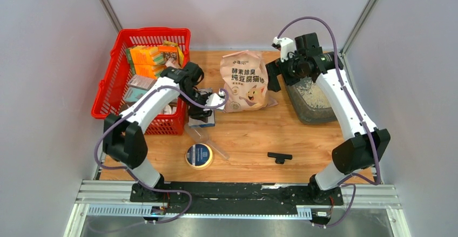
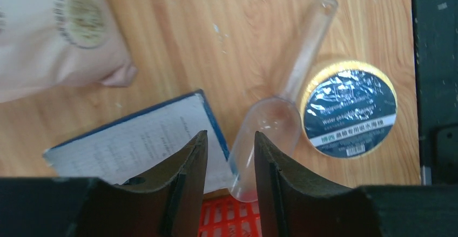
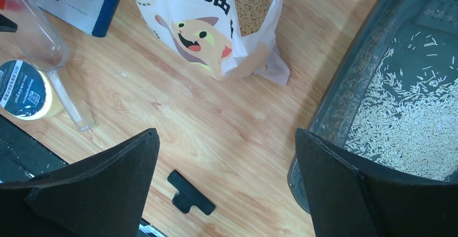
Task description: Fill the litter box with clean litter
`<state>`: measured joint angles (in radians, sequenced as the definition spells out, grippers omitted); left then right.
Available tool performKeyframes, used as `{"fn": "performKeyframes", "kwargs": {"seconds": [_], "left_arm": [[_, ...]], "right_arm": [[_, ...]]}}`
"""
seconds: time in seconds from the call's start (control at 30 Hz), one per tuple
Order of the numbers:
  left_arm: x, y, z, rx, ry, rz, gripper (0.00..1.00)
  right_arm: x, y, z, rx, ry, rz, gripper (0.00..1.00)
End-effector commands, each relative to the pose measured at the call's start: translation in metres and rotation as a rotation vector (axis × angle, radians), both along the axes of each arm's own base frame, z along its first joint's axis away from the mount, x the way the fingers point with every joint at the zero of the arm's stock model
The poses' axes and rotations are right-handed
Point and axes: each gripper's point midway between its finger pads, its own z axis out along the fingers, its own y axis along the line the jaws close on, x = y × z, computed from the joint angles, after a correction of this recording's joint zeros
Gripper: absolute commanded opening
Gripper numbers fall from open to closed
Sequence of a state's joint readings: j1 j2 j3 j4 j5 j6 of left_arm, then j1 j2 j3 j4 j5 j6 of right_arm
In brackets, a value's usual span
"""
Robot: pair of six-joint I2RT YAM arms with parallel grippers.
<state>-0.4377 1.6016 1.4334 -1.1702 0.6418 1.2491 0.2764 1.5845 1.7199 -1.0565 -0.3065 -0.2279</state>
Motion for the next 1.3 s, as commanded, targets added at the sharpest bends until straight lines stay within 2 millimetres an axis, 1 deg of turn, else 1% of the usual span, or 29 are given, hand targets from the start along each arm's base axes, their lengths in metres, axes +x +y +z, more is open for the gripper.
{"fn": "performKeyframes", "kwargs": {"seconds": [0.0,0.03,0.1,0.2,0.23,0.27,0.3,0.33,0.53,0.57,0.6,0.67,0.7,0.77,0.83,0.97,1.07,1.1,1.17,1.2,1.27], "left_arm": [[-0.033,0.024,-0.016,0.117,0.063,-0.192,0.45],[-0.031,0.029,-0.022,0.166,0.043,-0.2,0.45],[-0.029,0.032,-0.031,0.18,0.017,-0.25,0.43],[-0.027,0.028,-0.036,0.178,-0.011,-0.315,0.41],[-0.026,0.026,-0.04,0.181,-0.002,-0.329,0.39],[-0.027,0.023,-0.043,0.184,-0.005,-0.358,0.35],[-0.028,0.022,-0.044,0.189,0.001,-0.376,0.34],[-0.028,0.02,-0.05,0.196,0.02,-0.392,0.34],[-0.045,0.014,-0.069,0.218,0.09,-0.46,0.37],[-0.045,0.014,-0.073,0.227,0.092,-0.458,0.39],[-0.045,0.015,-0.083,0.241,0.085,-0.46,0.4],[-0.042,0.014,-0.094,0.272,0.052,-0.478,0.4],[-0.046,0.015,-0.099,0.276,0.059,-0.481,0.4],[-0.046,0.01,-0.104,0.269,0.061,-0.471,0.41],[-0.048,0.009,-0.108,0.275,0.061,-0.477,0.41],[-0.048,0.009,-0.109,0.282,0.063,-0.468,0.4],[-0.048,0.009,-0.103,0.28,0.066,-0.46,0.39],[-0.042,0.006,-0.097,0.275,0.048,-0.448,0.38],[-0.039,0.005,-0.087,0.27,0.049,-0.433,0.37],[-0.03,0.003,-0.078,0.258,0.026,-0.421,0.37],[-0.024,0.001,-0.071,0.252,0.005,-0.427,0.37]], "right_arm": [[-0.001,-0.002,0.023,0.009,-0.095,0.03,1.0],[-0.002,-0.003,0.023,0.007,-0.097,0.031,1.0],[-0.005,-0.003,0.022,0.005,-0.098,0.033,1.0],[-0.008,-0.003,0.02,0.012,-0.094,0.038,1.0],[-0.009,-0.002,0.018,0.013,-0.091,0.04,1.0],[-0.01,-0.002,0.018,0.016,-0.089,0.041,1.0],[-0.01,-0.001,0.019,0.022,-0.088,0.044,1.0],[-0.01,0.0,0.02,0.025,-0.088,0.045,1.0],[-0.012,-0.004,0.023,0.014,-0.106,0.035,1.0],[-0.014,-0.005,0.019,0.008,-0.098,0.036,1.0],[-0.015,-0.006,0.02,0.008,-0.1,0.033,1.0],[-0.019,-0.006,0.017,0.01,-0.091,0.033,1.0],[-0.021,-0.006,0.018,0.015,-0.089,0.036,1.0],[-0.024,-0.005,0.018,0.019,-0.088,0.042,1.0],[-0.026,-0.005,0.016,0.022,-0.081,0.044,1.0],[-0.028,-0.005,0.014,0.026,-0.075,0.048,1.0],[-0.028,-0.003,0.014,0.028,-0.076,0.052,1.0],[-0.028,-0.004,0.014,0.027,-0.077,0.052,1.0],[-0.027,-0.004,0.016,0.028,-0.08,0.052,1.0],[-0.027,-0.004,0.016,0.028,-0.081,0.052,1.0],[-0.026,-0.003,0.015,0.028,-0.078,0.052,1.0]]}}
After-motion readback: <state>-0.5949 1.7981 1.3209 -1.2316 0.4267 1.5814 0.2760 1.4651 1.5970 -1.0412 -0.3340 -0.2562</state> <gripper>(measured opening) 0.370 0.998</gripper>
